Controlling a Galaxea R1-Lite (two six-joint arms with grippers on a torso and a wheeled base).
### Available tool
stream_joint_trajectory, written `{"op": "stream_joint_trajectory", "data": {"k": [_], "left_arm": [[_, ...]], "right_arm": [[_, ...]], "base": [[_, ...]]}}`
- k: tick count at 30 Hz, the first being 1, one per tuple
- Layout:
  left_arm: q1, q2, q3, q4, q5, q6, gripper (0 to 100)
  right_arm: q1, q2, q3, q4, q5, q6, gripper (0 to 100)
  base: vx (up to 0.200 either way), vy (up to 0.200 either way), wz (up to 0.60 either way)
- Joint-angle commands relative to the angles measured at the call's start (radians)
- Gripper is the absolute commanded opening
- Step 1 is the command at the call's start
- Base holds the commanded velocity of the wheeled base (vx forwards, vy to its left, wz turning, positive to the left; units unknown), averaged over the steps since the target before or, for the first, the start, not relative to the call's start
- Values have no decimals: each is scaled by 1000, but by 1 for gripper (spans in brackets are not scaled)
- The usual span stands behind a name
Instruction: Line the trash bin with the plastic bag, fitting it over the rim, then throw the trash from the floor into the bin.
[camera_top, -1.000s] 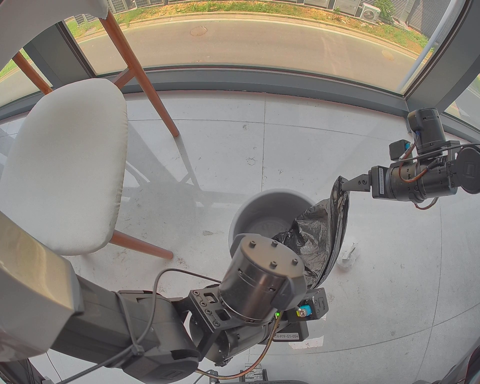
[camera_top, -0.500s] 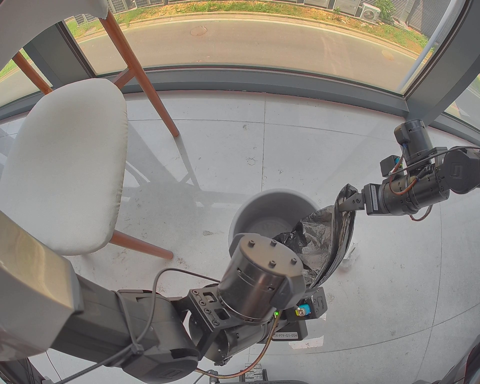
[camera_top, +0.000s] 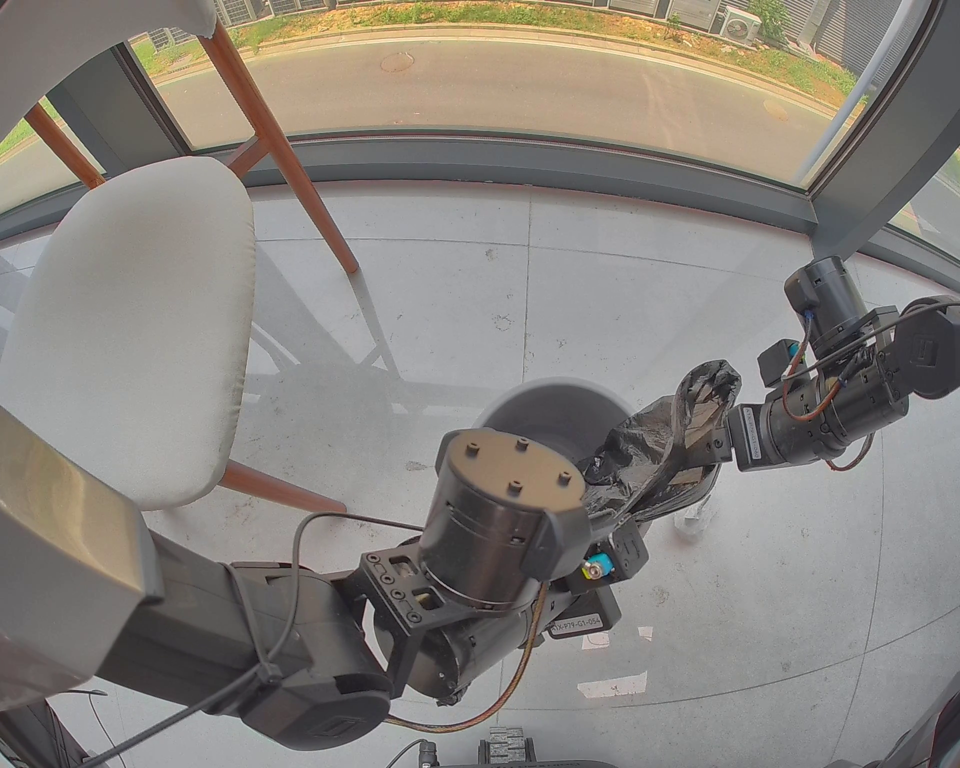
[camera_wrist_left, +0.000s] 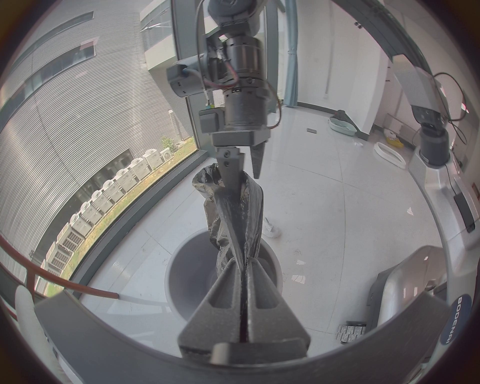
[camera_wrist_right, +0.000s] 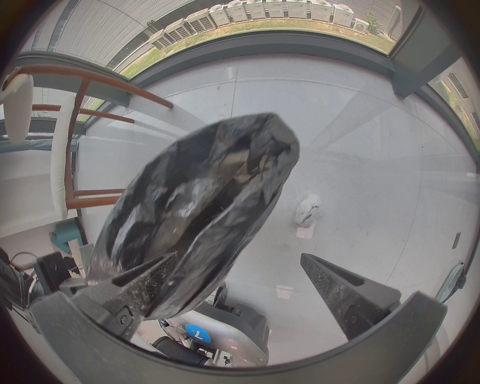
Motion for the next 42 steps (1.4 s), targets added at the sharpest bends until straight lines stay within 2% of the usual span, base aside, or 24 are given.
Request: {"op": "stream_joint_trajectory", "data": {"k": [1, 8, 9, 16, 25, 28, 31, 37, 42], "left_arm": [[1, -1, 7, -2, 7, -11, 0], [-1, -5, 41, -4, 7, -13, 0], [-2, -4, 46, -4, 8, -14, 0], [-41, -5, 55, -4, 73, -96, 0], [-32, 2, 29, -33, 136, -99, 0], [-7, 10, 23, -79, 165, -97, 0], [-6, 24, 26, -83, 165, -99, 0], [-7, 85, 18, -143, 209, -163, 0], [-4, 125, 24, -166, 214, -174, 0]], "right_arm": [[23, 22, 8, -4, -4, 1, 100], [20, 16, -23, -7, -7, 1, 100], [20, 14, -25, -7, -7, 1, 0], [49, 14, -17, -7, -10, 1, 0], [75, 23, -25, -24, -9, 21, 0], [90, 57, -26, -172, -12, 19, 0], [90, 74, -26, -228, -10, 13, 0], [77, 106, -32, -307, 53, 7, 0], [66, 121, -25, -352, 103, -32, 0]], "base": [[0, 0, 0], [0, 0, 0], [0, 0, 0], [0, 0, 0], [0, 0, 0], [0, 0, 0], [0, 0, 0], [0, 0, 0], [0, 0, 0]]}}
